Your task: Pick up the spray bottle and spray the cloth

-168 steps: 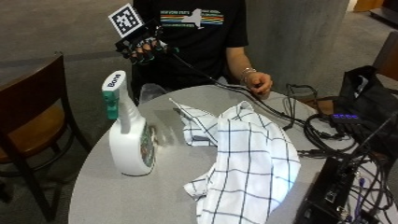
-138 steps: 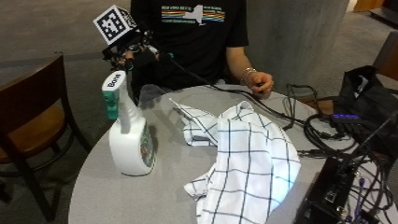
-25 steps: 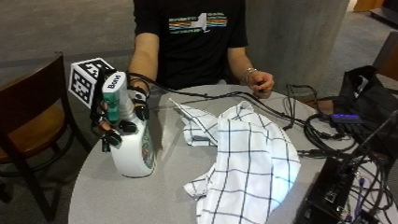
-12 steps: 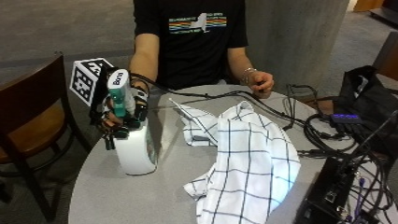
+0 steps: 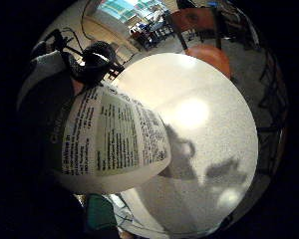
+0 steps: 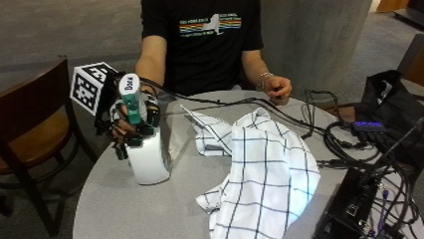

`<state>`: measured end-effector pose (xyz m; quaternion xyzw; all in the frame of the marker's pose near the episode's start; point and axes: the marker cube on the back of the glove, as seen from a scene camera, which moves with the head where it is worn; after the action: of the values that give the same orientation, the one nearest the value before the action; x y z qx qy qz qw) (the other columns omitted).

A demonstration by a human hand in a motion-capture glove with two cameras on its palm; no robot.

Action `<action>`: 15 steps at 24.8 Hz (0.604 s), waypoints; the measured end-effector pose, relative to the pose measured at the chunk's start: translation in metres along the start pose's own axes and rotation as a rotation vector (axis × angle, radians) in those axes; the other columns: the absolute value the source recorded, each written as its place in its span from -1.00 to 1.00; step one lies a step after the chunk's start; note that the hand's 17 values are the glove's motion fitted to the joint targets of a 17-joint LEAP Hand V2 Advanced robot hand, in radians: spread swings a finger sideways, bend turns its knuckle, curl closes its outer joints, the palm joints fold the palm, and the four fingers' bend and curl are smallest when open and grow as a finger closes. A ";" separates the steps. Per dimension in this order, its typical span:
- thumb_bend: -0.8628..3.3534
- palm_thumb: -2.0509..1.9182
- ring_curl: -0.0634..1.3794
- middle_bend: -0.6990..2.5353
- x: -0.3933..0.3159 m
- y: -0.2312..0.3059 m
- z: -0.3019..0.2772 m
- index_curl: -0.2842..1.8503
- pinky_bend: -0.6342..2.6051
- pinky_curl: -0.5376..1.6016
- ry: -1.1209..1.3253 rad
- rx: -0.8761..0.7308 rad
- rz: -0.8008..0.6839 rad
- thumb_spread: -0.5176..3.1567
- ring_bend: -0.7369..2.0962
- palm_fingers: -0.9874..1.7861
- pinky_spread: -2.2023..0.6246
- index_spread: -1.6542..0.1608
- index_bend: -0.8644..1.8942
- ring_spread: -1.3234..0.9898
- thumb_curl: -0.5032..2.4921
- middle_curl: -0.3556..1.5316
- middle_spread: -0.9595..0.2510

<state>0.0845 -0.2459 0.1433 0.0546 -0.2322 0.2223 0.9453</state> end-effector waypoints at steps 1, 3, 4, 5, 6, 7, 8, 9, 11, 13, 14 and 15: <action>-0.60 0.60 -0.34 -0.21 -0.001 0.001 -0.001 -0.34 -0.51 -0.25 0.001 -0.024 -0.006 -0.56 -0.16 0.54 0.76 0.59 -0.07 -0.04 -0.23 -0.12 0.44; -0.60 0.60 -0.34 -0.21 -0.007 0.003 -0.003 -0.33 -0.51 -0.26 0.006 -0.074 -0.025 -0.57 -0.16 0.54 0.76 0.59 -0.08 -0.04 -0.23 -0.11 0.44; -0.60 0.60 -0.33 -0.21 -0.012 0.004 -0.005 -0.33 -0.51 -0.26 0.009 -0.101 -0.036 -0.57 -0.16 0.54 0.76 0.59 -0.08 -0.04 -0.22 -0.11 0.44; -0.60 0.60 -0.33 -0.21 -0.019 0.005 -0.006 -0.32 -0.52 -0.26 0.013 -0.128 -0.049 -0.57 -0.16 0.54 0.76 0.59 -0.08 -0.04 -0.22 -0.11 0.44; -0.60 0.60 -0.33 -0.21 -0.027 0.005 -0.006 -0.32 -0.52 -0.26 0.020 -0.156 -0.063 -0.58 -0.16 0.54 0.76 0.60 -0.08 -0.04 -0.22 -0.11 0.44; -0.60 0.60 -0.32 -0.21 -0.035 0.006 -0.006 -0.31 -0.52 -0.26 0.029 -0.186 -0.078 -0.58 -0.16 0.54 0.76 0.60 -0.08 -0.05 -0.22 -0.11 0.44; -0.60 0.60 -0.32 -0.21 -0.044 0.007 -0.005 -0.31 -0.52 -0.26 0.042 -0.215 -0.093 -0.59 -0.15 0.54 0.76 0.60 -0.08 -0.05 -0.21 -0.11 0.44; -0.60 0.60 -0.31 -0.21 -0.052 0.008 -0.004 -0.30 -0.52 -0.26 0.058 -0.244 -0.108 -0.59 -0.15 0.55 0.76 0.60 -0.08 -0.05 -0.21 -0.11 0.44; -0.60 0.60 -0.31 -0.20 -0.067 0.012 0.001 -0.30 -0.52 -0.26 0.098 -0.301 -0.134 -0.60 -0.15 0.55 0.75 0.60 -0.09 -0.06 -0.21 -0.10 0.44; -0.60 0.60 -0.30 -0.20 -0.079 0.015 0.008 -0.29 -0.52 -0.27 0.142 -0.354 -0.153 -0.60 -0.14 0.55 0.75 0.60 -0.08 -0.06 -0.20 -0.10 0.44; -0.60 0.60 -0.29 -0.20 -0.084 0.017 0.012 -0.29 -0.52 -0.27 0.164 -0.383 -0.158 -0.61 -0.14 0.55 0.75 0.60 -0.09 -0.06 -0.20 -0.10 0.44; -0.60 0.60 -0.29 -0.20 -0.089 0.019 0.016 -0.28 -0.52 -0.27 0.185 -0.416 -0.158 -0.61 -0.14 0.55 0.75 0.60 -0.08 -0.06 -0.20 -0.10 0.44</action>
<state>-0.0009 -0.2676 0.1164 -0.1439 -0.1803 0.0990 0.9680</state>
